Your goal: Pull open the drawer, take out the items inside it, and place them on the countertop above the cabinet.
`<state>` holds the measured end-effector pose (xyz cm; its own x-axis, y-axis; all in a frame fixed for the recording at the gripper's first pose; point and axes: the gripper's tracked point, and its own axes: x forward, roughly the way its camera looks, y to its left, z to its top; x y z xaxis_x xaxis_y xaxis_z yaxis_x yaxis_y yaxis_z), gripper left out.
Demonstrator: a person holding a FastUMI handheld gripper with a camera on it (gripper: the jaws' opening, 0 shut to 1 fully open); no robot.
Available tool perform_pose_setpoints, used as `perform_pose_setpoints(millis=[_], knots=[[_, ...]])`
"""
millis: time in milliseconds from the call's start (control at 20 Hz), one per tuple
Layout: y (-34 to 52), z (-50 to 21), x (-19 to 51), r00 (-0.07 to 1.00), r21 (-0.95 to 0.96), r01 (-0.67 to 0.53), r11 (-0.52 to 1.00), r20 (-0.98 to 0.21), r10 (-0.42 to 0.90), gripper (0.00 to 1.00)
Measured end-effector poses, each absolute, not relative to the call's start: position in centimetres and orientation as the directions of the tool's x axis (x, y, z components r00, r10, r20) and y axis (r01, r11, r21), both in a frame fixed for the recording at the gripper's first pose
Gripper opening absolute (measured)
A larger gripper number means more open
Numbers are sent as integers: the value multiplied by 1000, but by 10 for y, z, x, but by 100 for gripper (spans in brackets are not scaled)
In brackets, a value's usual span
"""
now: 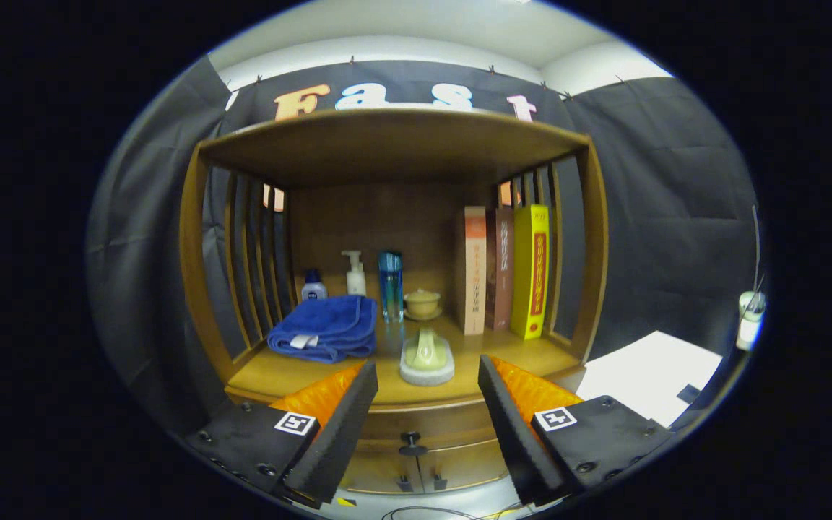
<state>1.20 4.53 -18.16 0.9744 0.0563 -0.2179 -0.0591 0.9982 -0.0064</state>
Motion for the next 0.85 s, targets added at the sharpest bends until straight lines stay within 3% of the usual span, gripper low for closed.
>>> perform_pose_setpoints(millis=[300,850], knots=[[54,-94,-8,985,-50,-98,994,-145,90,94],[77,-90,-19,981,-7,-131,991,-147,129,94]])
